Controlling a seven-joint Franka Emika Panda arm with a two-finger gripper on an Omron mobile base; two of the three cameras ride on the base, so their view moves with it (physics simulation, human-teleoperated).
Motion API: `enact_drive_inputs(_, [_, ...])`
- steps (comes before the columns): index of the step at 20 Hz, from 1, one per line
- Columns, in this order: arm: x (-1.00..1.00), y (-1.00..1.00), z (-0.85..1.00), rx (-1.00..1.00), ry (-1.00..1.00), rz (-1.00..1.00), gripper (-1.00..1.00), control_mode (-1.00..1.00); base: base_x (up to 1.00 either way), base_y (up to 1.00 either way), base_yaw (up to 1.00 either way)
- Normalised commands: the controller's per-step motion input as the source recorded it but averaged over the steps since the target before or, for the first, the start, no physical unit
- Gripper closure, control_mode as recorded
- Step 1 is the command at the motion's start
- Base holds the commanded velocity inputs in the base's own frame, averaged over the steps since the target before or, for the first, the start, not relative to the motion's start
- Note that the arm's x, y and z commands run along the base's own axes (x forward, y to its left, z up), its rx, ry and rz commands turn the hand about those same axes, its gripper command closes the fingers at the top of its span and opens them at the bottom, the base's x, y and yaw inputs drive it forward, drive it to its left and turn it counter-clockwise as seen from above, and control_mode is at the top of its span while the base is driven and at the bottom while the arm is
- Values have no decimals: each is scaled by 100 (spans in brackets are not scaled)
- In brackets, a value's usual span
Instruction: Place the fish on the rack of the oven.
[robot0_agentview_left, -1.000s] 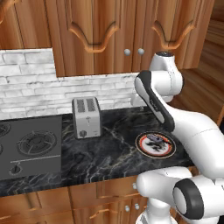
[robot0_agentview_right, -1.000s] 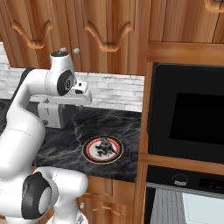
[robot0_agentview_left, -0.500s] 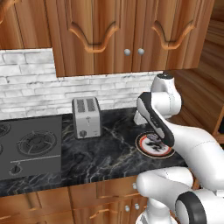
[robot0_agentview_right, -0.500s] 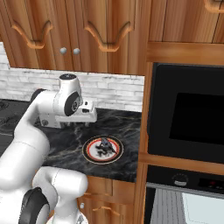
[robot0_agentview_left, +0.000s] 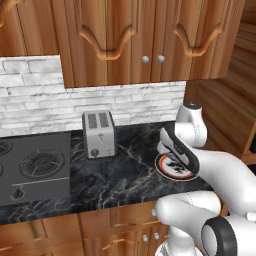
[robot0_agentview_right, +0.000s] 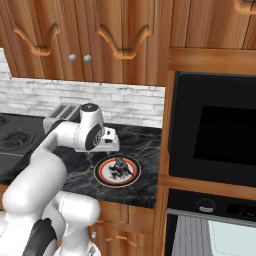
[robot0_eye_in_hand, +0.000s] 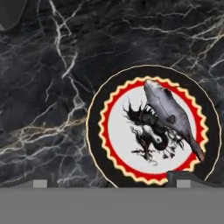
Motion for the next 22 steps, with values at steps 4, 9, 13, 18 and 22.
enact_drive_inputs(4, [48, -28, -24, 0, 0, 0, -100, -100, 0, 0, 0])
enact_drive_inputs(9, [42, -45, -21, 0, 0, 0, -100, -100, 0, 0, 0])
enact_drive_inputs(13, [41, -38, -35, -1, 5, 0, -100, -100, 0, 0, 0])
enact_drive_inputs(18, [30, -19, -38, -3, 5, 0, -100, -100, 0, 0, 0])
enact_drive_inputs(22, [9, -31, -21, 0, 2, 0, -100, -100, 0, 0, 0])
